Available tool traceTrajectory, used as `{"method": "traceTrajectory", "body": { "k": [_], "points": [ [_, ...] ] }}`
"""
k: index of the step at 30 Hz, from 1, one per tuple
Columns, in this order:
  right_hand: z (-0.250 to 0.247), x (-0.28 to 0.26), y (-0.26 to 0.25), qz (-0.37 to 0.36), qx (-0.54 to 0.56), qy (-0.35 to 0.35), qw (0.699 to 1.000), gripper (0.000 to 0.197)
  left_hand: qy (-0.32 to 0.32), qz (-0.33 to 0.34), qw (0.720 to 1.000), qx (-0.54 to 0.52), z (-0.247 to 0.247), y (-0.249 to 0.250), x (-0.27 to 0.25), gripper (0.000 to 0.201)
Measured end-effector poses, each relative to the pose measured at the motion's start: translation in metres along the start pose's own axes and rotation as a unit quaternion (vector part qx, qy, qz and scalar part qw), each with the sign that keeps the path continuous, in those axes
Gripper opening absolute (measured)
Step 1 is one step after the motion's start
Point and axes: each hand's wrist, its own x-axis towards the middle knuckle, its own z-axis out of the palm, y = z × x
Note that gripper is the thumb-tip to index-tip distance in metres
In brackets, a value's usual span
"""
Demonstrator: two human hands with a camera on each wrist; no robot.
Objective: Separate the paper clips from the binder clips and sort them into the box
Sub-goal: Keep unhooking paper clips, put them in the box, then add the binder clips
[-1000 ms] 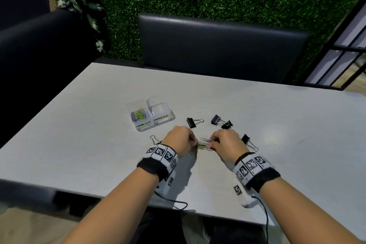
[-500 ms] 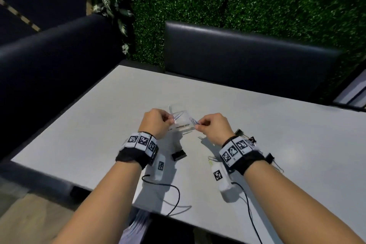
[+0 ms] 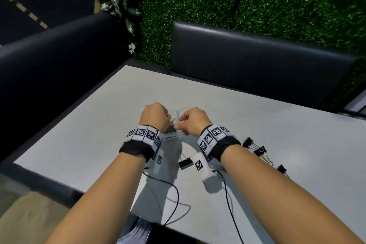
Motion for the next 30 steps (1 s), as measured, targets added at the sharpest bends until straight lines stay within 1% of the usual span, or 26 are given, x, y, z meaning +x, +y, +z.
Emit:
{"method": "traceTrajectory", "body": {
  "k": [2,3,6,9,10,12,15,16,18,19,20,23,24,25,27,28,30],
  "points": [
    [-0.012,-0.013,0.010,-0.014,0.016,0.019,1.000,0.015,0.003,0.039,0.999,-0.035,0.001,0.012,-0.013,0.021],
    [-0.020,-0.021,0.017,-0.021,0.010,0.027,0.999,0.011,-0.009,0.064,0.996,-0.055,0.001,0.020,-0.022,0.021],
    [-0.046,-0.050,0.048,-0.022,-0.038,0.038,0.998,0.010,-0.090,0.144,0.983,-0.068,0.011,0.049,-0.054,0.020],
    [-0.071,-0.082,0.094,0.024,-0.066,0.053,0.996,0.006,-0.190,0.186,0.963,-0.037,0.029,0.065,-0.079,0.026],
    [-0.078,-0.092,0.110,0.043,-0.076,0.051,0.995,0.006,-0.215,0.189,0.958,-0.010,0.035,0.066,-0.084,0.030],
    [-0.089,-0.115,0.142,0.076,-0.081,0.038,0.993,0.012,-0.243,0.192,0.950,0.044,0.048,0.066,-0.095,0.038],
    [-0.092,-0.143,0.172,0.114,-0.053,0.011,0.992,0.028,-0.251,0.185,0.946,0.088,0.064,0.064,-0.108,0.044],
    [-0.090,-0.148,0.177,0.125,-0.060,0.004,0.990,0.034,-0.250,0.184,0.945,0.099,0.068,0.065,-0.111,0.044],
    [-0.083,-0.148,0.183,0.135,-0.116,0.001,0.984,0.049,-0.248,0.188,0.944,0.113,0.075,0.066,-0.114,0.046],
    [-0.079,-0.147,0.183,0.136,-0.124,0.006,0.983,0.053,-0.247,0.190,0.943,0.112,0.078,0.067,-0.113,0.049],
    [-0.075,-0.145,0.181,0.128,-0.122,0.011,0.984,0.051,-0.250,0.190,0.943,0.110,0.080,0.068,-0.112,0.051],
    [-0.066,-0.136,0.174,0.080,-0.150,0.009,0.985,0.022,-0.261,0.201,0.940,0.085,0.086,0.073,-0.109,0.051],
    [-0.064,-0.132,0.172,0.069,-0.164,0.007,0.984,0.020,-0.264,0.207,0.939,0.081,0.088,0.075,-0.108,0.044],
    [-0.063,-0.129,0.170,0.061,-0.169,0.006,0.984,0.023,-0.266,0.218,0.935,0.085,0.089,0.077,-0.107,0.034],
    [-0.063,-0.124,0.169,0.059,-0.177,0.004,0.982,0.038,-0.266,0.241,0.928,0.097,0.092,0.081,-0.107,0.024],
    [-0.064,-0.122,0.169,0.056,-0.182,0.006,0.982,0.039,-0.263,0.245,0.928,0.095,0.094,0.081,-0.106,0.024],
    [-0.065,-0.118,0.169,0.048,-0.201,0.004,0.978,0.027,-0.258,0.240,0.932,0.081,0.097,0.081,-0.105,0.031]
  ]
}}
